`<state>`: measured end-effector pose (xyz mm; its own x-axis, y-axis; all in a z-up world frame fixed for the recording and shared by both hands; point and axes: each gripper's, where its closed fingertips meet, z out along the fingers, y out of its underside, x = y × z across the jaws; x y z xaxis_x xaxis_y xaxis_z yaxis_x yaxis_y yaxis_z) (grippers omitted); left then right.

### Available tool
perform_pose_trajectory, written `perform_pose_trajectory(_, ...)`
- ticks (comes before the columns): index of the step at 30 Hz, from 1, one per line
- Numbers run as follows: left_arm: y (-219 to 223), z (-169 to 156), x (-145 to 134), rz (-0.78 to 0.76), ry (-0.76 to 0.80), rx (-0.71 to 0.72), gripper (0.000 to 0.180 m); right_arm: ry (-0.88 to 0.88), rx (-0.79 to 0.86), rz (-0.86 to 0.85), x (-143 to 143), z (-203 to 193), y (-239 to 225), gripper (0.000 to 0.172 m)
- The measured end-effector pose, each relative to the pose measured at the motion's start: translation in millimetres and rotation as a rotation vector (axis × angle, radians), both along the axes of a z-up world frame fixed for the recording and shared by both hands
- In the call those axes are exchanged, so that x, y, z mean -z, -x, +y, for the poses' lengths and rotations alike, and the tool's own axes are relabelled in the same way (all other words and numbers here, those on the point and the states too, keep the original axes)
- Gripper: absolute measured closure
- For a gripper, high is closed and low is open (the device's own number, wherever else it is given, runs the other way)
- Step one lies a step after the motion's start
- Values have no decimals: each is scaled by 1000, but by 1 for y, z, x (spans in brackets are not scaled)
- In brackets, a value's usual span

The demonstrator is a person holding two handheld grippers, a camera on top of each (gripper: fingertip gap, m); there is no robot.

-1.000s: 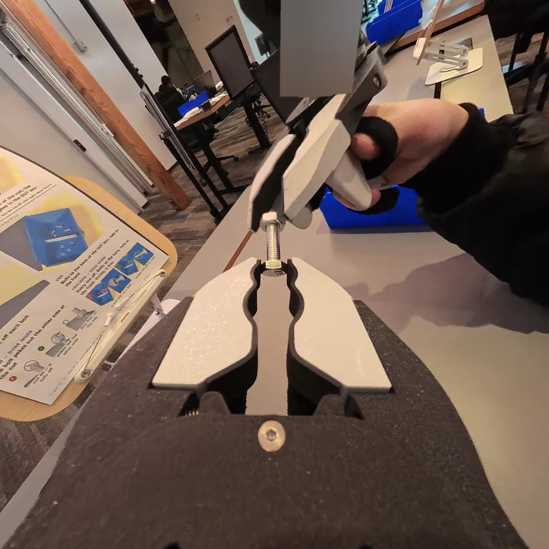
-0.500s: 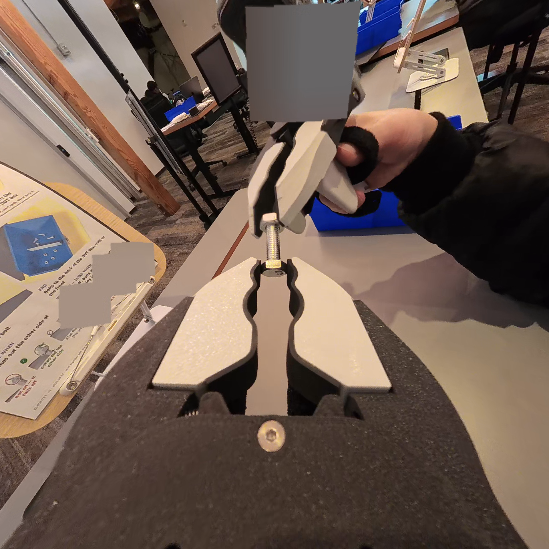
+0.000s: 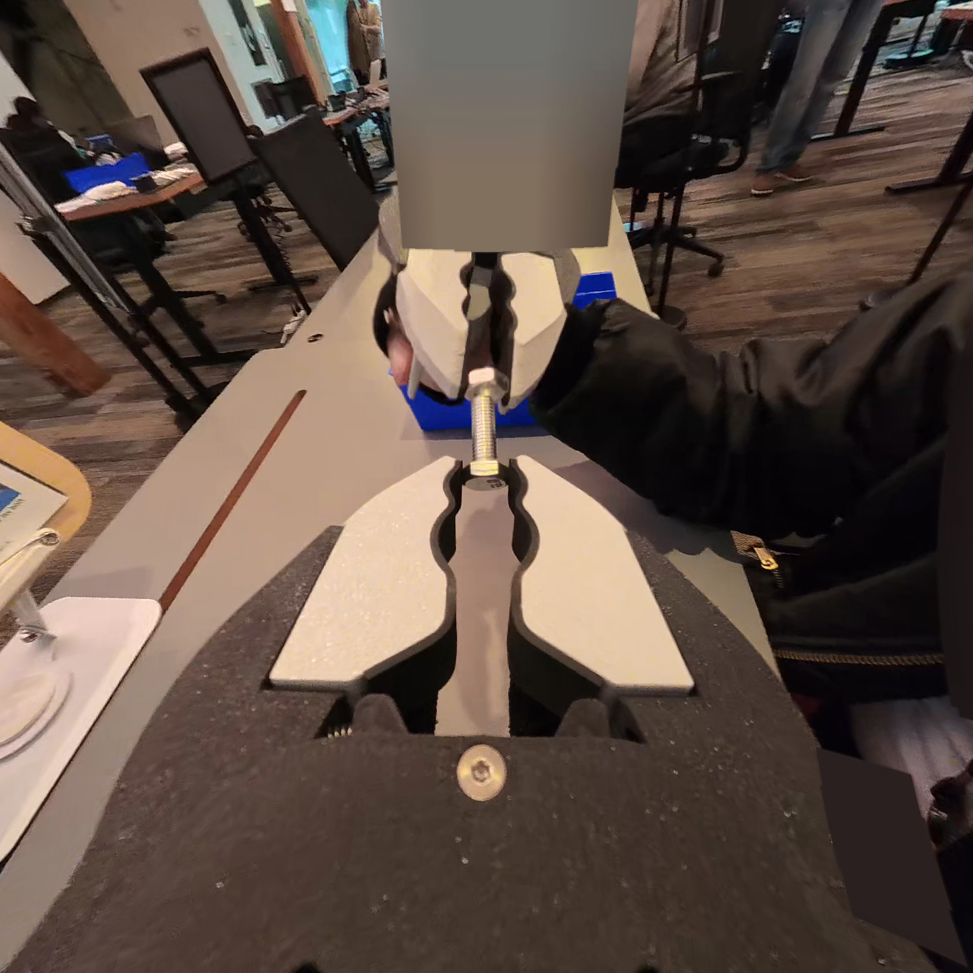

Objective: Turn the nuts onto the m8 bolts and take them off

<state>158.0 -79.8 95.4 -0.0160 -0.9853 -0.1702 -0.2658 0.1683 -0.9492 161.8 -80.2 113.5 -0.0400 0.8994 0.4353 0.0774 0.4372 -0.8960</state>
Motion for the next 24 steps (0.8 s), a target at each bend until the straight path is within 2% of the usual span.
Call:
perform_pose_trajectory(3,0,-2,2,7,48,22,164,-60,-19,62,-10,-7,-8,158)
perform_pose_trajectory(6,0,3,1,-4,15,-1,164,-29,29,40,-9,0,-14,158)
perform_pose_trajectory(12,0,12,5,20,-43,-61,164,98,306,-40,-5,30,-33,158)
perform_pose_trajectory(14,1,14,7,32,-47,-65,164,142,500,-121,4,41,-53,158)
perform_pose_trajectory(16,2,16,4,21,-47,-77,164,166,734,-261,20,48,-88,158)
perform_pose_trajectory(18,3,16,3,15,-46,-80,164,243,878,-382,32,39,-131,158)
perform_pose_trajectory(21,3,13,3,24,-64,-85,164,455,1077,-495,51,21,-214,158)
perform_pose_trajectory(24,0,7,1,22,-79,-77,164,664,1260,-606,89,14,-302,158)
